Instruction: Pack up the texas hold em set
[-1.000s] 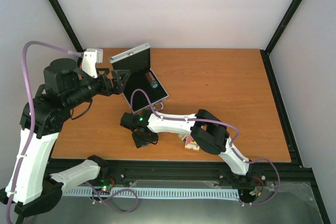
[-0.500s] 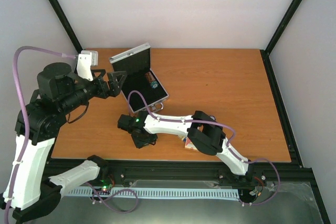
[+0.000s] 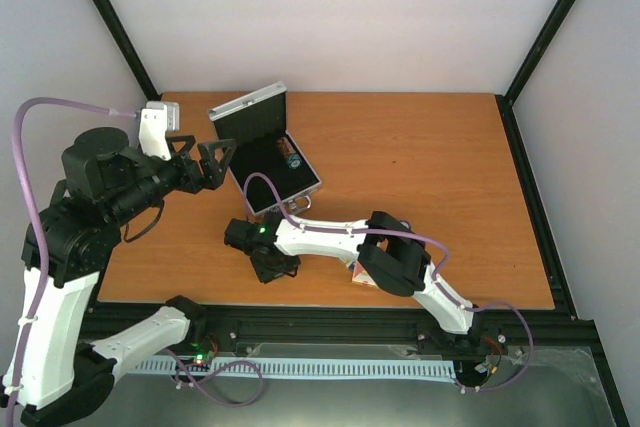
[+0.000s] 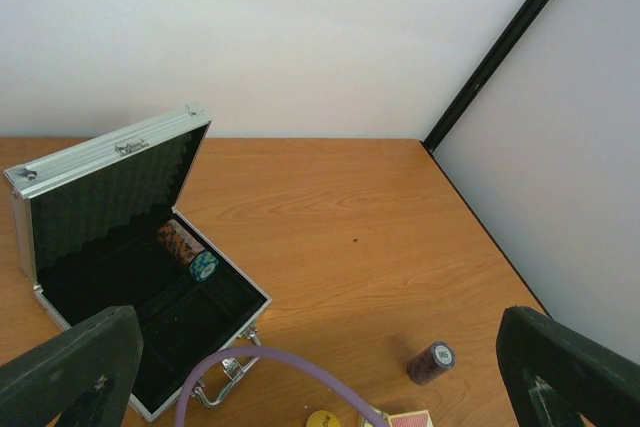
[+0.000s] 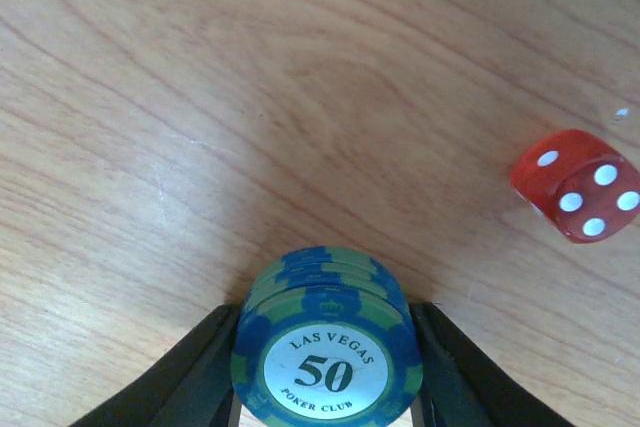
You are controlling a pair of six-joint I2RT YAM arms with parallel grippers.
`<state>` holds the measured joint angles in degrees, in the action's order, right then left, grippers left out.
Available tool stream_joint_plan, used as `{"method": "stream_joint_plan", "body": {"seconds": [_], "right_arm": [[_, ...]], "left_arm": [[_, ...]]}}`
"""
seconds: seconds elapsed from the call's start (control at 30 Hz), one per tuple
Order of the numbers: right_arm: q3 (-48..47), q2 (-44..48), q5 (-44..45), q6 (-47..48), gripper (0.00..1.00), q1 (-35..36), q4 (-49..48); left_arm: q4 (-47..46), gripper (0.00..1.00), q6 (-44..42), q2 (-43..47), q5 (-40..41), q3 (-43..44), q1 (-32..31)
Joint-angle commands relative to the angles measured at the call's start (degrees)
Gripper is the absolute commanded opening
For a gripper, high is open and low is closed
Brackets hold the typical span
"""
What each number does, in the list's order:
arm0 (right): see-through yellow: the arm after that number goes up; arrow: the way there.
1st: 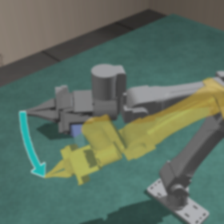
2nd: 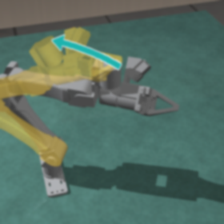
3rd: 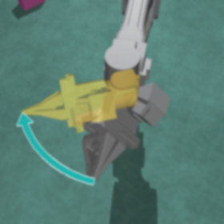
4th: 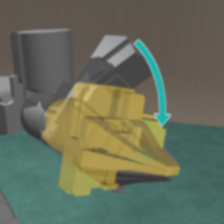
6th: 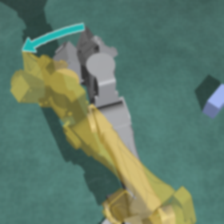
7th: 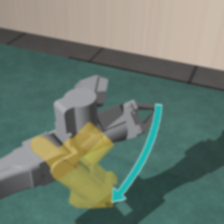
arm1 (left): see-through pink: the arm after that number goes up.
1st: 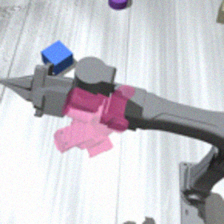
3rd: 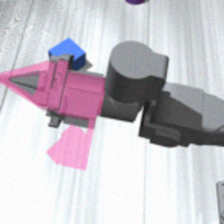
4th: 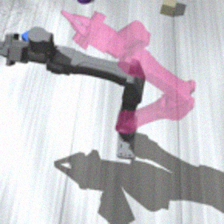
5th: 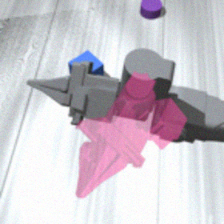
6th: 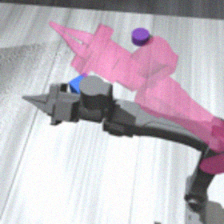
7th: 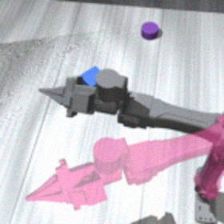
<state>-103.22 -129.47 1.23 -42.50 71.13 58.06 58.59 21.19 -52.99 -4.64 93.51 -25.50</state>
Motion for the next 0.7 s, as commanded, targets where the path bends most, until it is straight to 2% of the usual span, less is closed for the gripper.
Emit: {"method": "stream_joint_plan", "body": {"seconds": [0.0, 0.2, 0.47, 0.67], "right_arm": [[1.4, 1.2, -0.4, -0.6, 0.03, 0.2, 0.2], [4.4, 8.1, -4.9, -2.0, 0.03, -1.8, -5.3], [8.5, 14.8, -6.7, -4.6, 0.03, -5.5, -8.2], [14.9, 23.1, -6.7, -10.0, 0.03, -11.9, -13.1]], "left_arm": [[1.0, 1.0, -0.7, 0.2, 0.8, 0.4, 0.2], [0.9, 1.0, -0.9, -0.1, 1.3, 0.4, 0.2], [0.7, 1.0, -1.1, -0.1, 1.9, 0.1, 0.2], [-0.3, 1.0, -1.9, 0.2, 2.1, -1.1, 0.2]]}}
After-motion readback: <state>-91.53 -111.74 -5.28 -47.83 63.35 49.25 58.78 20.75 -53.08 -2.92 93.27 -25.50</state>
